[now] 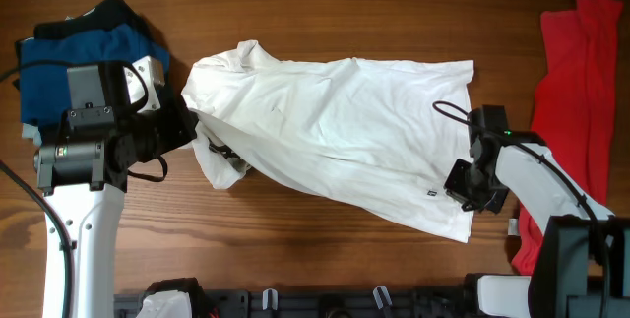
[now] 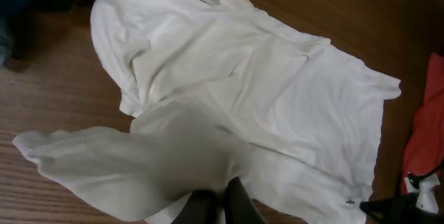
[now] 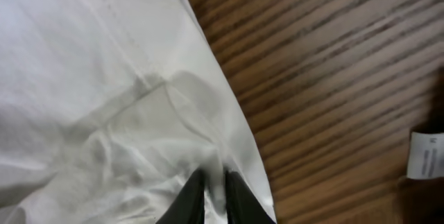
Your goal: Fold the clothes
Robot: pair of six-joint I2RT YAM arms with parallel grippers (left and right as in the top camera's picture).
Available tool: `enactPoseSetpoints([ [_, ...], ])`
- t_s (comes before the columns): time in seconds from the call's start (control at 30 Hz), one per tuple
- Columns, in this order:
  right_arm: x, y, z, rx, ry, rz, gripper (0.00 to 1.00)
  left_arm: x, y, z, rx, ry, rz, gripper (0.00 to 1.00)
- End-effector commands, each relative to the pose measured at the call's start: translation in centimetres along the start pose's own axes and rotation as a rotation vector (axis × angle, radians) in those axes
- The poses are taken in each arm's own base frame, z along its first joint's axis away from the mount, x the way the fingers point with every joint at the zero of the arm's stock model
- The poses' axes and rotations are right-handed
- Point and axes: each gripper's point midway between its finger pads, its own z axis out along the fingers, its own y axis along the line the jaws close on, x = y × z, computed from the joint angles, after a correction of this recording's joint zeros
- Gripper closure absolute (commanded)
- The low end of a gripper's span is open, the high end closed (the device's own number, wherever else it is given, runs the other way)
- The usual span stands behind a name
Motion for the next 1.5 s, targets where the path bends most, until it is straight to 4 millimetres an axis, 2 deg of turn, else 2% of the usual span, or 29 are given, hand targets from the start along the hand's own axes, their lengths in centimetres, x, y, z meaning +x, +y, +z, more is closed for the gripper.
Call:
enactPoseSetpoints([
  [0.0, -0.7, -0.2, -1.3, -0.01, -0.054, 0.022, 0.91, -0.4, 0.1, -0.2, -0.005, -0.013, 0.015, 0.96],
  [0.1, -0.6, -0.2, -1.6, -0.013, -0.06, 0.022, 0.96, -0.4, 0.1, -0.2, -0.005, -0.013, 0.016, 0.96],
  [0.33, -0.6, -0.2, -1.5, -0.012, -0.058, 0.02, 0.96, -0.4, 0.1, -0.2, -0.005, -0.013, 0.015, 0.96],
  [0.47, -0.3, 0.5, -1.6, -0.052, -0.043, -0.008, 0.96, -0.4, 0.1, -0.2, -0.005, -0.013, 0.016, 0.96],
  [0.53, -0.4, 1.0, -2.0, -0.08, -0.047, -0.034, 0.96, -0.4, 0.1, -0.2, -0.005, -0.013, 0.016, 0.96],
  [0.6, -0.9, 1.5, -3.1, -0.11, -0.064, -0.033, 0.96, -0.4, 0.1, -0.2, -0.004, -0.014, 0.016, 0.96],
  [0.73, -3.6, 2.7, -8.3, -0.185, -0.194, -0.055, 0.96, -0.8, -0.1, -0.3, 0.003, -0.035, 0.023, 0.96],
  [0.83, -5.9, 3.3, -14.4, -0.24, -0.328, -0.088, 0.96, -2.0, -0.7, -0.9, 0.023, -0.098, 0.046, 0.96],
  [0.93, -7.0, 3.4, -19.8, -0.271, -0.416, -0.111, 0.96, -3.4, -1.6, -1.9, 0.049, -0.177, 0.075, 0.96],
  [0.97, -7.4, 3.3, -22.6, -0.287, -0.462, -0.119, 0.96, -4.1, -2.0, -2.5, 0.062, -0.219, 0.09, 0.96],
  [1.0, -7.6, 3.2, -24.3, -0.296, -0.495, -0.12, 0.96, -4.7, -2.4, -3.2, 0.074, -0.257, 0.104, 0.96],
  [1.1, -8.2, 2.3, -29.1, -0.303, -0.601, -0.103, 0.96, -6.5, -4.0, -5.9, 0.109, -0.371, 0.143, 0.96],
  [1.13, -8.3, 2.0, -30.1, -0.301, -0.627, -0.096, 0.96, -6.9, -4.3, -6.7, 0.116, -0.398, 0.147, 0.96],
  [1.17, -8.4, 1.4, -31.9, -0.295, -0.67, -0.077, 0.96, -7.7, -4.8, -8.2, 0.125, -0.443, 0.158, 0.96],
  [1.37, -8.7, -1.4, -37.2, -0.265, -0.816, -0.001, 0.96, -11.0, -6.5, -15.6, 0.14, -0.64, 0.167, 0.96],
  [1.4, -8.5, -2.0, -38.2, -0.268, -0.838, 0.008, 0.96, -11.7, -6.9, -17.8, 0.141, -0.694, 0.167, 0.96],
  [1.47, -8.3, -2.7, -39.2, -0.265, -0.861, 0.026, 0.96, -12.2, -7.2, -19.6, 0.141, -0.737, 0.168, 0.96],
])
